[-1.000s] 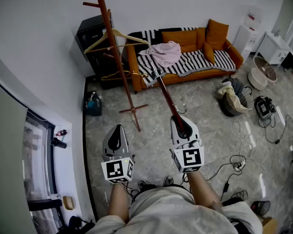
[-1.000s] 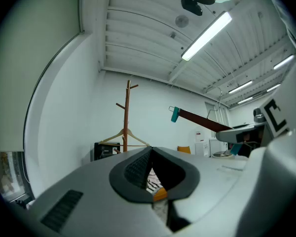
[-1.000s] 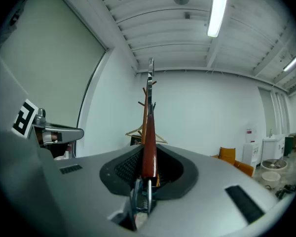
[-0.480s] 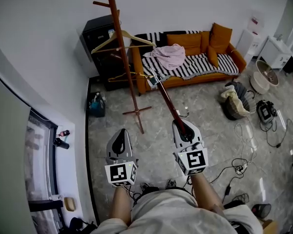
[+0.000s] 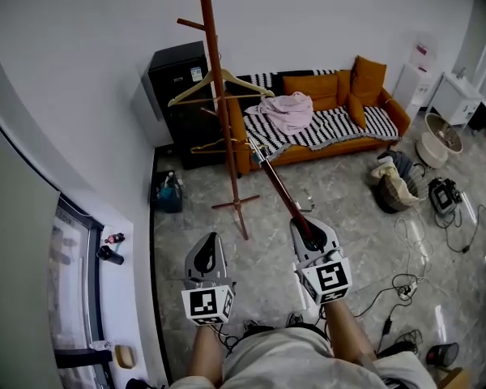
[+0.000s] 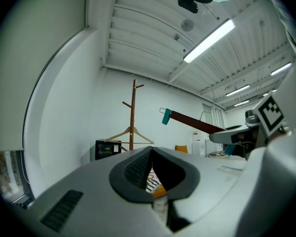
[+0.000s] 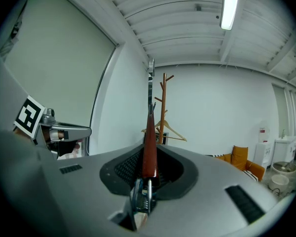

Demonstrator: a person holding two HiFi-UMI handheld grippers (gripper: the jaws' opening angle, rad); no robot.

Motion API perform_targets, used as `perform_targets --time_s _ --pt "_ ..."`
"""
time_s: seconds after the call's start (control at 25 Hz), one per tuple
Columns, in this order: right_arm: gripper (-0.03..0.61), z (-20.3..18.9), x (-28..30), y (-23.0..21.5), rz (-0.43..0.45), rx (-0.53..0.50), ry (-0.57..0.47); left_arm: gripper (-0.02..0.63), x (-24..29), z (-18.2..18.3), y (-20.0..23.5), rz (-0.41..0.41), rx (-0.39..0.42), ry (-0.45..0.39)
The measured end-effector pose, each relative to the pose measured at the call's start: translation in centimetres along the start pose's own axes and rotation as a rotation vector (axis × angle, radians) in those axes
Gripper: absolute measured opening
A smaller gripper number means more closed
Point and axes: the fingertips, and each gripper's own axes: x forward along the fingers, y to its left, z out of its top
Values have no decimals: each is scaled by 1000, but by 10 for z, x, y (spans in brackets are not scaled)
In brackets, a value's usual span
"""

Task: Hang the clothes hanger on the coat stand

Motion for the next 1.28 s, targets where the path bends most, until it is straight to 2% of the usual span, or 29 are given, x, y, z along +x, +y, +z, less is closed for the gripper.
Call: perform_targets --time_s 0.4,0.68,0.84,0.96,1.16,1.28 --pt "51 -7 19 35 32 -30 40 9 -7 -13 22 -53 -33 25" --pt "51 -15 48 20 56 -12 46 9 17 -29 28 -51 -37 48" --pt "51 -25 83 9 126 11 56 9 46 -36 41 -28 -22 59" --pt "51 -26 115 1 211 14 69 9 73 -39 55 -6 10 79" --pt "51 -28 171 -21 320 24 93 9 125 -44 88 78 127 139" --pt "51 -30 200 -34 379 23 112 9 156 -34 103 108 175 130"
